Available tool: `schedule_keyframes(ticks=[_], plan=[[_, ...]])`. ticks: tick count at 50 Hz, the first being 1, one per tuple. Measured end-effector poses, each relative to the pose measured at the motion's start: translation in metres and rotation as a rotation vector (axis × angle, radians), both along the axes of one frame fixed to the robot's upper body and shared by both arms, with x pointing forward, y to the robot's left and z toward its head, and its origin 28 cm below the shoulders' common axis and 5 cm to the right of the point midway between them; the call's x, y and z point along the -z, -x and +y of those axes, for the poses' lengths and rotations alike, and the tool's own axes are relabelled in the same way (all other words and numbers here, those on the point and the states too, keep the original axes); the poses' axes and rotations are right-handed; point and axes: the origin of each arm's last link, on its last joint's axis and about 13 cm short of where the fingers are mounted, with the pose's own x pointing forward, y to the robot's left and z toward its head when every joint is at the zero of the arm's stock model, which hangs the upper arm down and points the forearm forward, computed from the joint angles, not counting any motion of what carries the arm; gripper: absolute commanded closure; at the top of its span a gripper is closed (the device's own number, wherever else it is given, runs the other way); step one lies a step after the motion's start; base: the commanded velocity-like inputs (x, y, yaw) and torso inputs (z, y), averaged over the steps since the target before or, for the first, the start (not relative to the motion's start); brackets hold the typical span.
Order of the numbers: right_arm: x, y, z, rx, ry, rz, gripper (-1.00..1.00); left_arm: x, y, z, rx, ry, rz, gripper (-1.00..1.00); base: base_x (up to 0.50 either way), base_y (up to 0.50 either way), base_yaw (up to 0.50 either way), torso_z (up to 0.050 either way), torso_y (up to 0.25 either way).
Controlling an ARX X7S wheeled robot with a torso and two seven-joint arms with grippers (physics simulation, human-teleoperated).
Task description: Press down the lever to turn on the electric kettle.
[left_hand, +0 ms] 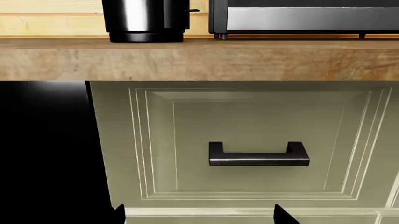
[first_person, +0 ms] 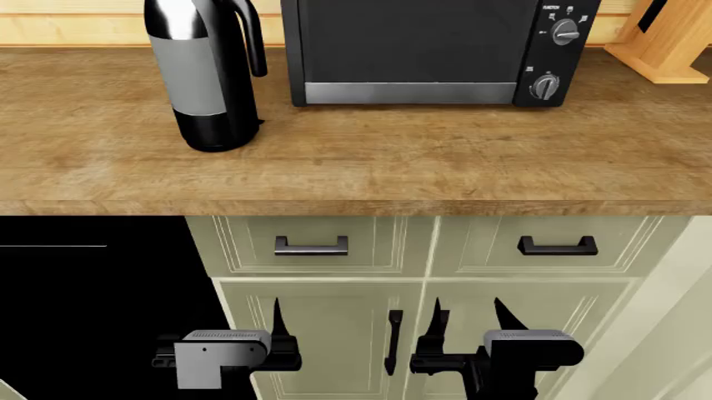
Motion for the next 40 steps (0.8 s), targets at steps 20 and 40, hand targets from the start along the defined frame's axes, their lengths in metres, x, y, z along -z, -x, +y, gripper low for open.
schedule_keyframes(ticks=[20,40], plan=[[-0.0039,0.0049,0.002,-0.003,0.006,0.006,-1.0,0.0016,-0.0034,-0.0001,0.017,-0.002,0.009,-1.0,0.0,0.0,0.0,0.014,0.0],[-0.0053,0.0065,0.0017,-0.003,0.011,0.009,-1.0,0.0005,-0.0046,0.0001,0.034,0.004,-0.003,-1.0,0.0,0.0,0.0,0.05,0.0]])
